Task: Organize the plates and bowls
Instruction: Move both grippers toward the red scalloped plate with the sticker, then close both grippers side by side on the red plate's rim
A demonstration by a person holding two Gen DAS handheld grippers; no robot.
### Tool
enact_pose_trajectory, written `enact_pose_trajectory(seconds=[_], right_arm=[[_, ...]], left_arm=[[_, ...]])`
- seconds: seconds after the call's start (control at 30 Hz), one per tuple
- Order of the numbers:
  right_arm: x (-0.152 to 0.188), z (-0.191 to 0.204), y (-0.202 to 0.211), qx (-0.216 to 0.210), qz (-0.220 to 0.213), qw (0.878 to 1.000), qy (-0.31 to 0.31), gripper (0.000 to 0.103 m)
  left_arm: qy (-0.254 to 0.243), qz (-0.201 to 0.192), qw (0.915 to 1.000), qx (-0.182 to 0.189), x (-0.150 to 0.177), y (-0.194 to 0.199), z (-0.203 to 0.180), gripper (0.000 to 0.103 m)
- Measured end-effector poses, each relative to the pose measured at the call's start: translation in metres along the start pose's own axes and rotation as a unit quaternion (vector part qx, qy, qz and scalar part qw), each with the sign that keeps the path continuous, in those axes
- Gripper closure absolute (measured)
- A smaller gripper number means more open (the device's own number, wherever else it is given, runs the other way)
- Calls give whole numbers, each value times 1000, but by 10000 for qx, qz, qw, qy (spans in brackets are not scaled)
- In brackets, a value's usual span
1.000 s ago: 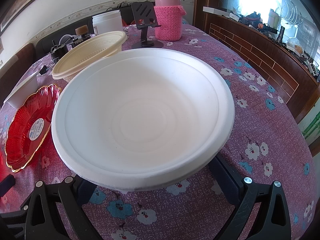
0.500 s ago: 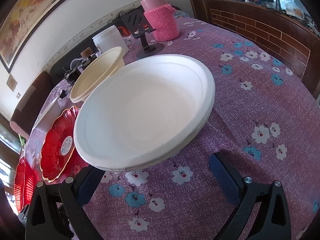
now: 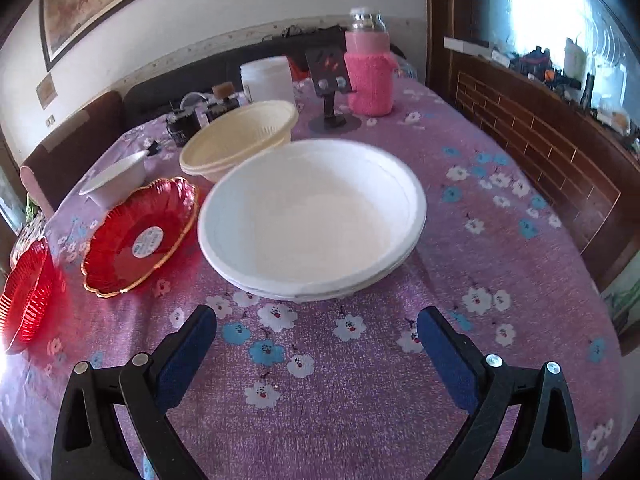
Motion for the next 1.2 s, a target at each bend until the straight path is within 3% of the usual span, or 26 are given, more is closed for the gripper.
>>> enact_pose_trajectory(seconds=[0.1,0.23,0.33,0.43,0.67,0.93,1.2], right_arm=[[-17,21,23,-262,-270,9991,209,1],[-35,66,30,-982,-351,9937,400,1],[-37,99,12,-1648,-70,9857,356,6],[-28,120,-15,-2058,308,9779,184,20],[-16,125,-51,-2053,554,9771,1,23],[-15,117,-74,-1866,662,9802,-7,23],[-18,127,-89,-1650,594,9842,233,23]], left_arm=[[1,-463,9985,-306,-25,18,15,0],[-107,-731,9970,-239,-49,27,17,0],[-229,-684,9973,-156,-60,17,7,0],[-300,-554,9980,-15,-63,-2,-8,0],[-484,-271,9985,13,-53,-47,-41,0],[-253,315,9990,170,-42,-102,-72,0],[-264,372,9988,185,-51,-133,-98,0]])
Point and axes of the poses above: each gripper's, at about its wrist camera, not at the fingertips, and y roughly against the way its jaws point, z to its left, x to its underside, the point moved 10 cm from there along -y, roughly the way its jaws point, and after that the axes turned 14 degrees about -x, right-handed, at the moved point
